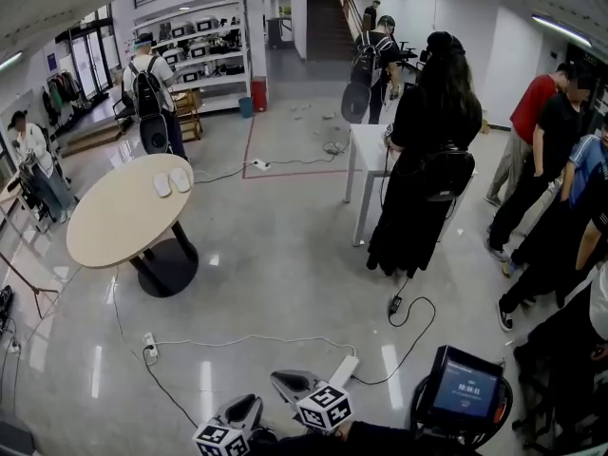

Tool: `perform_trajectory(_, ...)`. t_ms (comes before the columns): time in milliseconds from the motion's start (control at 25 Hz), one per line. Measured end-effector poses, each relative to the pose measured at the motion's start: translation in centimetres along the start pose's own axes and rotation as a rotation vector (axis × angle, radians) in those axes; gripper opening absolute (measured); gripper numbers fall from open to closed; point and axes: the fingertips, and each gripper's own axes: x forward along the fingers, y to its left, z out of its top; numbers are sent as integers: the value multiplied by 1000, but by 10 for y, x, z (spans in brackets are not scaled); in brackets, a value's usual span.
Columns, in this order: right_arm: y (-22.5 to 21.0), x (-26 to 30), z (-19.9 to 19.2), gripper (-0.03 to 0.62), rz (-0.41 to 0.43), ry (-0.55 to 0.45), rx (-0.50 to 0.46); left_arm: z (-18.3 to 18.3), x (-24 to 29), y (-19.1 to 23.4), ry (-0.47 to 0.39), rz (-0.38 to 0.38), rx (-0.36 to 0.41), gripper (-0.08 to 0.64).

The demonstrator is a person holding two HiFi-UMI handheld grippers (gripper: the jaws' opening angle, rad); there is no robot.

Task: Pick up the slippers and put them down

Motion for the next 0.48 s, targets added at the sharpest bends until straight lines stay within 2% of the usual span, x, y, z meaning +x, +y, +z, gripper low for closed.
perform_trajectory(240, 13, 21, 14, 20, -87, -29, -17, 17, -10, 34, -18, -70, 28, 75)
perform_trajectory(480, 9, 119, 29, 18, -103, 3, -39, 54, -5, 127, -54, -82, 12, 75)
